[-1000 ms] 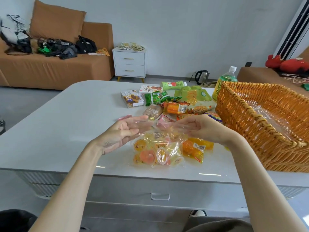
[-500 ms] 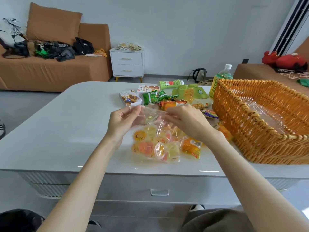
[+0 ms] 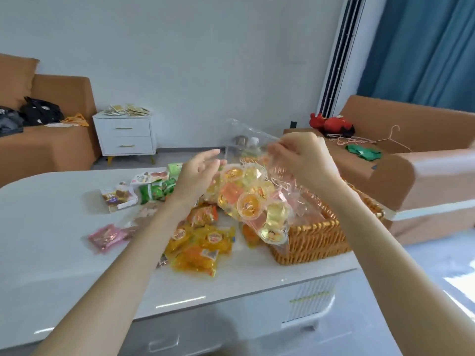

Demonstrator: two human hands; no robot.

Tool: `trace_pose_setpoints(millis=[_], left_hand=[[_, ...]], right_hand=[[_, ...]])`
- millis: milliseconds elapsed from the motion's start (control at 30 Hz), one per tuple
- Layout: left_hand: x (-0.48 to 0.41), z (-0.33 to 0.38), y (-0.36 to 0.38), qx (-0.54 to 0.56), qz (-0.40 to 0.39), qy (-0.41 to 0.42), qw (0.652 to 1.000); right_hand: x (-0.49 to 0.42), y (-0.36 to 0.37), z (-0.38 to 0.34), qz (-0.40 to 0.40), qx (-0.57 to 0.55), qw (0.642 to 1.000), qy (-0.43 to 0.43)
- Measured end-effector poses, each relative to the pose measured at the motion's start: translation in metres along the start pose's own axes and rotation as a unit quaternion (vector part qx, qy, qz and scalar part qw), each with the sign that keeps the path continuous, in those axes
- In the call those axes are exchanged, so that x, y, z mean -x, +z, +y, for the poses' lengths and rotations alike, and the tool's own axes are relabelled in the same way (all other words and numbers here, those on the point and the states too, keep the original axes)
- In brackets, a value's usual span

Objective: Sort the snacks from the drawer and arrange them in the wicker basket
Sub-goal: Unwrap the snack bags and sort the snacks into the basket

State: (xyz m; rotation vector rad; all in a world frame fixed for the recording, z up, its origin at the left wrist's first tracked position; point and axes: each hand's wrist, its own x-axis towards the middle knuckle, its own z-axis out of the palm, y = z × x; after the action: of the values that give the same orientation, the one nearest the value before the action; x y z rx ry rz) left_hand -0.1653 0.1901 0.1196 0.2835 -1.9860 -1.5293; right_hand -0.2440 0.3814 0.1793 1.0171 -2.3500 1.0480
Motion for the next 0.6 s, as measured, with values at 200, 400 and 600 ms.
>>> trace_pose_setpoints(millis=[200,400,600], left_hand=[[-0.051,-0.002,0.093,-0.112,-0.065,-0.033,0.991],[-0.097,-0.034,0.175,-0.3,-0.188,0.019,0.935],[-0.143,-0.087,0.239,-0.448,-0.315,-0.033,0.836]], right_hand=[[-0.029,-0.047,0.051,0.071,0.177,0.981,0.04],[-0.058,-0.057,0.125,0.098,0.237,0.962,0.097],[-0.072,-0.039,0.193,0.098,0.256,0.949,0.158]])
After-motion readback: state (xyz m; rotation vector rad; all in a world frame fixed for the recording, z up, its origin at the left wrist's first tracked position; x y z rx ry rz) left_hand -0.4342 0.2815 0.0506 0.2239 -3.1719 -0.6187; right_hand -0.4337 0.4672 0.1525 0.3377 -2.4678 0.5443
